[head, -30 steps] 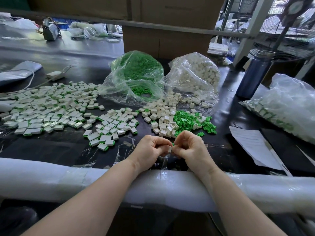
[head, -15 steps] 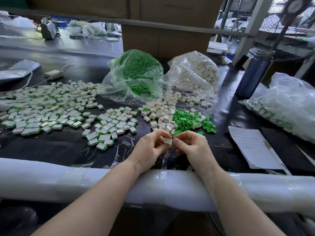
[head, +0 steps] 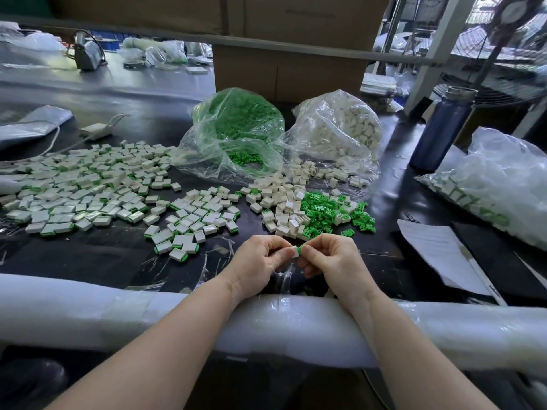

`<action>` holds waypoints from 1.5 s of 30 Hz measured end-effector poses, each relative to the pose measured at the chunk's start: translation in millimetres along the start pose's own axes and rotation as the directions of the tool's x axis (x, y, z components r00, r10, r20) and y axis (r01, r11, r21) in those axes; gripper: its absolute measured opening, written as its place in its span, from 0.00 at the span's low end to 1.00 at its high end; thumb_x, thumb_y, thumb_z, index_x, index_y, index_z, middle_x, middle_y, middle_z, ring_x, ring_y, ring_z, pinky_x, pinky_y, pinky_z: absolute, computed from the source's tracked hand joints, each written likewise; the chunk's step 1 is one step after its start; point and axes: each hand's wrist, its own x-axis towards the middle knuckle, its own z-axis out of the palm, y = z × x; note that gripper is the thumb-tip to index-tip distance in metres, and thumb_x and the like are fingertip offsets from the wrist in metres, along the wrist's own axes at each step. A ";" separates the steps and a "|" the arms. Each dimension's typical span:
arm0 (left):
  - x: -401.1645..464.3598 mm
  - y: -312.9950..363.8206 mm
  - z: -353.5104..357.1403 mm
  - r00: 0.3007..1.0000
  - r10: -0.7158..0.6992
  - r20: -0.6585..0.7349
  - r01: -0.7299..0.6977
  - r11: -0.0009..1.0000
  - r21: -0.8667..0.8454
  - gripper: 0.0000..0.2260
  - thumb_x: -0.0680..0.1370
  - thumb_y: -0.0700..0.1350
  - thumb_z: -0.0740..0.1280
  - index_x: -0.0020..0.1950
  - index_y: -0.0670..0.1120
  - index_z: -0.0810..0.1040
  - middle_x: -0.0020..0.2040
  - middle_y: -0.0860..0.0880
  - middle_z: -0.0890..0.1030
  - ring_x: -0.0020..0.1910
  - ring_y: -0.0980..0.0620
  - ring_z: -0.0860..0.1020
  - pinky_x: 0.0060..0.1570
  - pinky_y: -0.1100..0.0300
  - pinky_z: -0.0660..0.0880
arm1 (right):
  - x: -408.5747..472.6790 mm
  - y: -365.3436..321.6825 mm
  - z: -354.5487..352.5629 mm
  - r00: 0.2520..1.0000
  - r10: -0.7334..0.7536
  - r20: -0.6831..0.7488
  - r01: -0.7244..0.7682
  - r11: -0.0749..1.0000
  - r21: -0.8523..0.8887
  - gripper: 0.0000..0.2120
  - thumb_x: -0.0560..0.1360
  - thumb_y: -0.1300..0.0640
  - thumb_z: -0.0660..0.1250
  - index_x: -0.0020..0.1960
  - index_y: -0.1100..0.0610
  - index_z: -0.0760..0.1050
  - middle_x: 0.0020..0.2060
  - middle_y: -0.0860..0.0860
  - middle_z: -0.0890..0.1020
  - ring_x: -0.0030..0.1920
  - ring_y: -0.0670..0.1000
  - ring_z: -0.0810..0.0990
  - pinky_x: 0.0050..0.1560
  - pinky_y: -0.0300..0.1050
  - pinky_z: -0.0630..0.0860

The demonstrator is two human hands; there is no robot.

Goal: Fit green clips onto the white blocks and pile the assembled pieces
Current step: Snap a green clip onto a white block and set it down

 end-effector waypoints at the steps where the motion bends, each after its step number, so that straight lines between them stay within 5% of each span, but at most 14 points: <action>1: -0.2 -0.2 0.0 1.000 -0.001 0.007 0.001 1.000 0.006 0.07 0.77 0.43 0.66 0.48 0.41 0.82 0.42 0.41 0.83 0.39 0.54 0.76 0.45 0.62 0.75 | -0.3 -0.3 -0.1 1.000 0.005 0.008 -0.005 1.000 -0.007 0.07 0.74 0.66 0.66 0.38 0.60 0.77 0.29 0.54 0.81 0.27 0.47 0.78 0.30 0.37 0.76; 7: -0.4 -0.8 0.7 1.000 0.006 0.008 -0.006 0.996 0.094 0.06 0.77 0.44 0.66 0.42 0.46 0.81 0.37 0.48 0.80 0.37 0.52 0.76 0.47 0.52 0.75 | -1.5 -1.9 1.7 1.000 0.016 -0.005 -0.016 0.998 -0.056 0.09 0.74 0.66 0.66 0.36 0.59 0.77 0.25 0.50 0.80 0.25 0.45 0.77 0.29 0.36 0.75; 19: -0.9 1.0 1.9 1.000 -0.002 0.003 0.002 0.988 0.151 0.06 0.77 0.45 0.66 0.44 0.46 0.82 0.40 0.44 0.82 0.42 0.45 0.79 0.48 0.51 0.75 | -1.3 -1.2 1.9 1.000 -0.004 0.014 0.006 0.996 -0.091 0.09 0.73 0.66 0.67 0.35 0.58 0.77 0.24 0.49 0.80 0.25 0.43 0.76 0.28 0.36 0.74; 29: 0.1 3.2 4.1 0.998 0.040 -0.039 -0.041 0.999 -0.018 0.06 0.76 0.42 0.67 0.51 0.49 0.81 0.36 0.52 0.80 0.34 0.57 0.76 0.41 0.63 0.75 | 1.0 0.9 -0.2 0.998 -0.057 -0.018 0.059 0.993 0.102 0.08 0.68 0.65 0.73 0.34 0.57 0.77 0.26 0.53 0.82 0.26 0.47 0.79 0.28 0.37 0.75; 34: 0.0 2.8 3.6 0.998 0.036 -0.049 -0.037 0.999 -0.025 0.07 0.75 0.39 0.66 0.44 0.51 0.79 0.35 0.50 0.78 0.34 0.53 0.75 0.44 0.53 0.76 | 0.1 0.3 -0.6 0.995 -0.096 0.005 0.095 0.992 0.081 0.09 0.68 0.65 0.73 0.33 0.55 0.78 0.27 0.52 0.82 0.28 0.47 0.79 0.29 0.38 0.76; 38: -0.6 5.7 2.8 0.998 0.049 -0.041 -0.053 0.993 -0.109 0.07 0.76 0.36 0.65 0.46 0.47 0.79 0.39 0.42 0.79 0.38 0.46 0.75 0.46 0.49 0.75 | -0.2 -0.8 -0.2 0.998 -0.068 0.007 0.067 0.987 0.145 0.02 0.72 0.63 0.70 0.45 0.59 0.78 0.35 0.50 0.82 0.34 0.44 0.80 0.33 0.36 0.76; 42: -0.4 7.2 2.3 0.996 0.074 -0.048 -0.078 0.994 -0.072 0.06 0.76 0.36 0.66 0.50 0.43 0.79 0.48 0.46 0.73 0.42 0.53 0.74 0.46 0.69 0.73 | -0.4 -4.3 3.2 0.988 -0.039 0.146 0.018 0.990 0.142 0.06 0.76 0.60 0.64 0.47 0.56 0.80 0.34 0.48 0.82 0.36 0.43 0.80 0.36 0.35 0.77; 45: -1.4 9.1 2.4 0.997 0.068 -0.031 -0.070 0.995 -0.073 0.06 0.76 0.39 0.67 0.50 0.46 0.80 0.47 0.50 0.68 0.37 0.57 0.69 0.41 0.74 0.69 | -0.2 -6.2 3.6 0.981 -0.037 0.188 0.018 0.995 0.103 0.08 0.77 0.59 0.63 0.44 0.55 0.80 0.31 0.48 0.81 0.34 0.44 0.79 0.36 0.34 0.76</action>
